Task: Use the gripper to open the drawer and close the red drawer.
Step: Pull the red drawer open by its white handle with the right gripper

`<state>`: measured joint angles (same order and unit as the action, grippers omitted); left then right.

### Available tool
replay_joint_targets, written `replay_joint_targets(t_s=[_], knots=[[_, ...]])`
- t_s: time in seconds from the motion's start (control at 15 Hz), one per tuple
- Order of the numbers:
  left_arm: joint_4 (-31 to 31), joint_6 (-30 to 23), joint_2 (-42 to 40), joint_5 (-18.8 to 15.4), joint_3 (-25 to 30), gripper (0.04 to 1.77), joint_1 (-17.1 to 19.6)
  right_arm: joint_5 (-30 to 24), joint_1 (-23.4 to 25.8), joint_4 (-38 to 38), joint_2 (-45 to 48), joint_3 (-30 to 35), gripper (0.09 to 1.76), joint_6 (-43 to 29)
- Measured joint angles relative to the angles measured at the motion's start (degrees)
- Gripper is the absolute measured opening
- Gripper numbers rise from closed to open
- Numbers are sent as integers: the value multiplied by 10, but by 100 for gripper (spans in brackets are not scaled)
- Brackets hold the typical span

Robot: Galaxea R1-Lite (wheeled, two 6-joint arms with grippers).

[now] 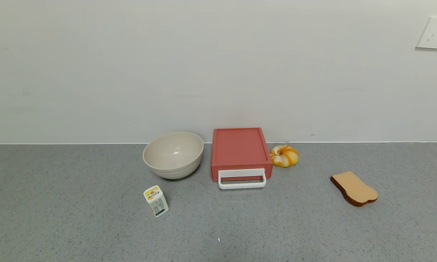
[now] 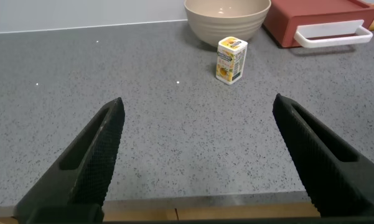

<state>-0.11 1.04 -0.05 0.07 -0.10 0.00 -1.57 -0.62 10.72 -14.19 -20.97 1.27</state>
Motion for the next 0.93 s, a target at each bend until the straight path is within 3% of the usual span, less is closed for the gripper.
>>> replay_joint_targets(t_s=[0.6,0.93], knots=[[0,0,0,0,0,172,0,0,0,0,0,0,171,0],[0,0,0,0,0,172,0,-20,-6,-2,-164,-119,171,2]])
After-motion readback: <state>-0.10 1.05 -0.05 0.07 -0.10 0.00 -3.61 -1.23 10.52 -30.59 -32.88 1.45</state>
